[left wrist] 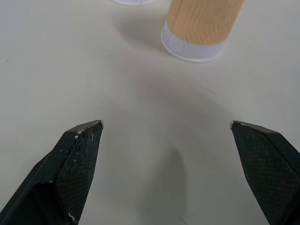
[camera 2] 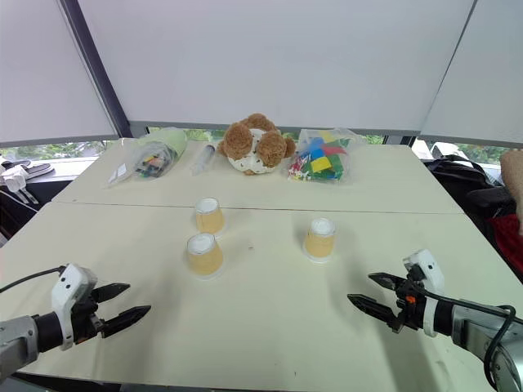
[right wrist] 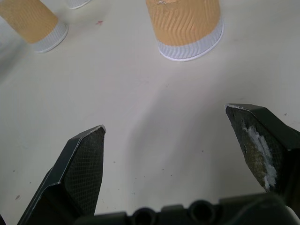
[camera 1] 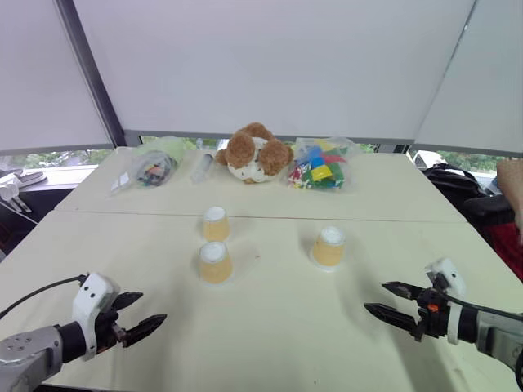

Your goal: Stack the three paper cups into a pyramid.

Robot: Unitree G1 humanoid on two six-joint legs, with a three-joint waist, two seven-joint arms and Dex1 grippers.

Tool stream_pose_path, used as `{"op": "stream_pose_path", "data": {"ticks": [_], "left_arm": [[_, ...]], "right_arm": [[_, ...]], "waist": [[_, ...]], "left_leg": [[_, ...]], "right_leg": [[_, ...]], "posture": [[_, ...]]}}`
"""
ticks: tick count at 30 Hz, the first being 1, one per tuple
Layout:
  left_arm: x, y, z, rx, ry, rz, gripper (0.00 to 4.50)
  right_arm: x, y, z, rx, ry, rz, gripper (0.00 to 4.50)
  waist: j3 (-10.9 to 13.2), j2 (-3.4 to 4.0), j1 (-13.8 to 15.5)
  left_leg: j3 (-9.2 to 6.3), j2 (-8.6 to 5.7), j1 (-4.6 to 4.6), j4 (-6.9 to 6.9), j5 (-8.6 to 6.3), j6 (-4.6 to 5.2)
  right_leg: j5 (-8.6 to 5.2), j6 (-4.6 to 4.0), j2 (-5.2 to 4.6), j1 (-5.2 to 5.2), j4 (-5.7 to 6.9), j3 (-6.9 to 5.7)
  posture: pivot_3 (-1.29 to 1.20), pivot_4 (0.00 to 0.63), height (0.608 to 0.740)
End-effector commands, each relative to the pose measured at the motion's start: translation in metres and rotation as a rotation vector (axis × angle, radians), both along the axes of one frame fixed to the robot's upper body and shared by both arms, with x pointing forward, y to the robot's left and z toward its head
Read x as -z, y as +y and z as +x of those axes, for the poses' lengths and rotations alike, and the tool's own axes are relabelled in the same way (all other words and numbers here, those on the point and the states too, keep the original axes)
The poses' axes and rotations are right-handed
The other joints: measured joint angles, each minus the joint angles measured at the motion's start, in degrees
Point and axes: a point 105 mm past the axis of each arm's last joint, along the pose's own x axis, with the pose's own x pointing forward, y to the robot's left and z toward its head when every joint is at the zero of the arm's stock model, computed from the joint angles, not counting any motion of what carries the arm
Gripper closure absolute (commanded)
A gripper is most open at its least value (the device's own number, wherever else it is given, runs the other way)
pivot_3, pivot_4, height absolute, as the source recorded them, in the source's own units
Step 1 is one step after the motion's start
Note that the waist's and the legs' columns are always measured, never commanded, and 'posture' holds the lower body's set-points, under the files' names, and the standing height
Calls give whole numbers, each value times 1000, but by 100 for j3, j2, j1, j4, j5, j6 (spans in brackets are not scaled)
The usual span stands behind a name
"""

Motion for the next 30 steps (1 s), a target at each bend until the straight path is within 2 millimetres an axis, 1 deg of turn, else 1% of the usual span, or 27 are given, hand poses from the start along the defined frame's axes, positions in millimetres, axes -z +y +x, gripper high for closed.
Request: {"op": "stream_pose_path", "data": {"ticks": [1,7,11,16,20,23,25,26,28,30], "left_arm": [[-16,2,4,-11,-65,23,0],[-20,1,6,-17,-77,20,0],[-24,4,10,-28,-92,12,0],[-23,9,10,-35,-88,42,0],[-30,8,13,-25,-106,49,0],[-42,9,17,1,-135,74,0],[-51,5,19,48,-146,82,0],[-55,0,20,88,-148,87,0],[-59,-15,24,179,-146,102,0],[-58,-29,30,263,-146,120,0]], "right_arm": [[-16,5,5,-12,-71,3,63],[-17,9,7,-26,-81,-6,63],[-19,10,8,-30,-88,-12,63],[-19,12,10,-34,-92,-17,63],[-19,11,12,-34,-91,-21,63],[-27,11,14,-39,-90,-31,63],[-38,16,13,-69,-78,-21,63],[-44,21,12,-96,-78,-10,63],[-56,35,10,-152,-84,14,63],[-65,50,8,-202,-90,35,63]], "waist": [[0,0,0],[0,0,4],[0,0,7],[0,0,-5],[0,0,-1],[1,-3,9],[2,-2,5],[2,-2,2],[2,-2,2],[1,-2,6]], "left_leg": [[0,0,0,0,0,0],[0,0,0,-2,0,0],[0,0,0,-1,0,0],[0,0,0,-3,0,0],[0,1,0,-3,0,0],[0,0,-1,0,0,0],[0,0,0,-1,0,0],[1,0,-1,-1,0,0],[1,1,-2,-2,0,0],[1,1,-1,-2,0,0]], "right_leg": [[0,0,0,0,0,0],[0,1,1,-1,0,0],[0,1,1,0,0,0],[2,3,4,-2,1,0],[5,10,4,-2,1,0],[3,4,4,-1,1,0],[1,2,4,-2,1,0],[1,2,3,-3,1,1],[1,2,5,-7,3,1],[2,3,6,-6,4,0]], "posture": [[0,150,740],[0,150,740],[0,150,740],[0,150,740],[0,150,740],[0,150,740],[0,150,740],[0,150,740],[0,150,740],[0,150,740]]}}
